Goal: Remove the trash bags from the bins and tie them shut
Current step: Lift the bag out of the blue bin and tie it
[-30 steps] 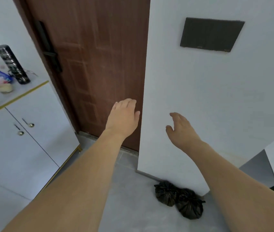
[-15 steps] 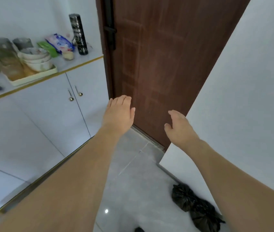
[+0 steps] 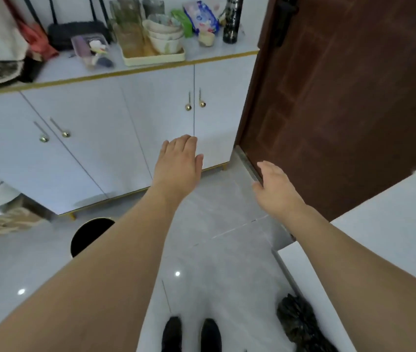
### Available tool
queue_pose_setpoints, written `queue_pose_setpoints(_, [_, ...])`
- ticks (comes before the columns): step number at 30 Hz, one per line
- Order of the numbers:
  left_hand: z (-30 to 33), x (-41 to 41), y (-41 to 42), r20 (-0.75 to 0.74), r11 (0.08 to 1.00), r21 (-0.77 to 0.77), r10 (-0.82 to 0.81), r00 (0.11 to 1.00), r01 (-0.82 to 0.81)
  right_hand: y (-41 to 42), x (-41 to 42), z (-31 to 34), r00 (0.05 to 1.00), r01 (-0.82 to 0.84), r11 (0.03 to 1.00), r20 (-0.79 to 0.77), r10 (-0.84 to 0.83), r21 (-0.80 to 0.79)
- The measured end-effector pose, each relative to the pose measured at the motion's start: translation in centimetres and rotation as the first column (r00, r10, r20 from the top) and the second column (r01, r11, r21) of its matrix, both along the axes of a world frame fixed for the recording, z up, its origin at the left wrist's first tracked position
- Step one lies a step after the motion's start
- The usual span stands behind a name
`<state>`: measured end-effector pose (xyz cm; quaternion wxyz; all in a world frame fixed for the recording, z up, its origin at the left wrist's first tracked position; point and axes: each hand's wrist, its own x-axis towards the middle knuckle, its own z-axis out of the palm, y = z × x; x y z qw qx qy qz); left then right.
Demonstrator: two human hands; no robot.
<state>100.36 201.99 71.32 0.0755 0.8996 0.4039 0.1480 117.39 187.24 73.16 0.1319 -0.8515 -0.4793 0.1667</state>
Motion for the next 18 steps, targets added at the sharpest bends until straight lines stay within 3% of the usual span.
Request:
queue_pose_setpoints(10, [-6.0,-17.0,2.1,0.036,0.939,-0.065,0.342,0.939,-0.339,9.2,-14.2,-5.0,0.927,-0.374,0.927,-0.045,0.372,-0.032])
queue_pose_setpoints(18, [-11.6,-34.0,1.0,0.04,0.784,-0.099,0.619,0.785,-0.613,15.0,-30.1,-10.5,0.766,-0.642,0.761,-0.058,0.64,-0.094])
